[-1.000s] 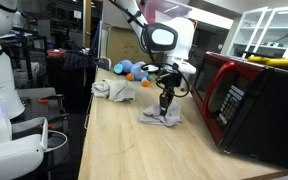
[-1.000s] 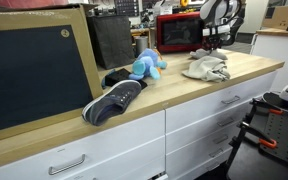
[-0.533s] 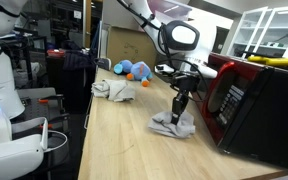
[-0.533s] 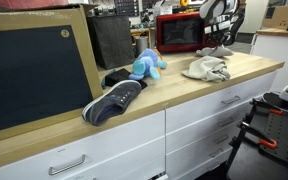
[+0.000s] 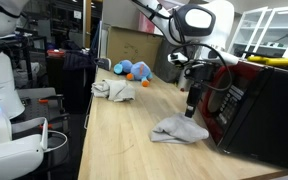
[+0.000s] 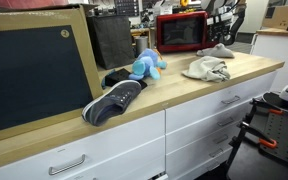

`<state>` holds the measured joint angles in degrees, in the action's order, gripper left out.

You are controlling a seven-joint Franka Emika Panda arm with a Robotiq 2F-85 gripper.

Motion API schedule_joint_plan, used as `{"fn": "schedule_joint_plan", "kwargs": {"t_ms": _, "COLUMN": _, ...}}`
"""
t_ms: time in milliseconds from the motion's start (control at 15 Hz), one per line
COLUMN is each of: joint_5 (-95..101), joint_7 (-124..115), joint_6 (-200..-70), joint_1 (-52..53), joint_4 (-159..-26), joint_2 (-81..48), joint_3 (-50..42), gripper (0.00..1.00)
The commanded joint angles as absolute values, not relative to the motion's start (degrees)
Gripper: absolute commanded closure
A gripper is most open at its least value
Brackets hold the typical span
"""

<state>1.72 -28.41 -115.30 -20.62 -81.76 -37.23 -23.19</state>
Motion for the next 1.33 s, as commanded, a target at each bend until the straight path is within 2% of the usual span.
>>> {"fn": "schedule_joint_plan", "kwargs": {"t_ms": 0, "joint_5": 0.80, "joint_7": -22.23, "joint_6": -109.13, "joint_1": -21.08, "joint_4": -82.41, "joint_2": -32.54, "joint_3": -20.61, "gripper": 0.08}}
{"fn": "schedule_joint_plan", "kwargs": {"t_ms": 67, "joint_5": 0.86, "joint_7": -20.67, "joint_6": -107.77, "joint_1": -20.87, "joint_4": -83.03, "joint_2": -31.43, "joint_3": -20.05, "gripper": 0.01}}
{"fn": "schedule_joint_plan", "kwargs": {"t_ms": 133, "joint_5": 1.15, "joint_7": -19.50, "joint_6": -106.81, "joint_1": -20.40, "joint_4": -84.30, "joint_2": -30.14, "joint_3": -19.50, "gripper": 0.00}}
{"fn": "schedule_joint_plan", "kwargs": {"t_ms": 467, "joint_5": 2.88, "joint_7": -15.46, "joint_6": -104.87, "joint_1": -18.09, "joint_4": -93.09, "joint_2": -23.59, "joint_3": -17.42, "gripper": 0.00}}
{"fn": "schedule_joint_plan", "kwargs": {"t_ms": 1267, "joint_5": -2.82, "joint_7": -3.35, "joint_6": -116.36, "joint_1": -16.77, "joint_4": -128.81, "joint_2": 3.35, "joint_3": -16.17, "gripper": 0.00}}
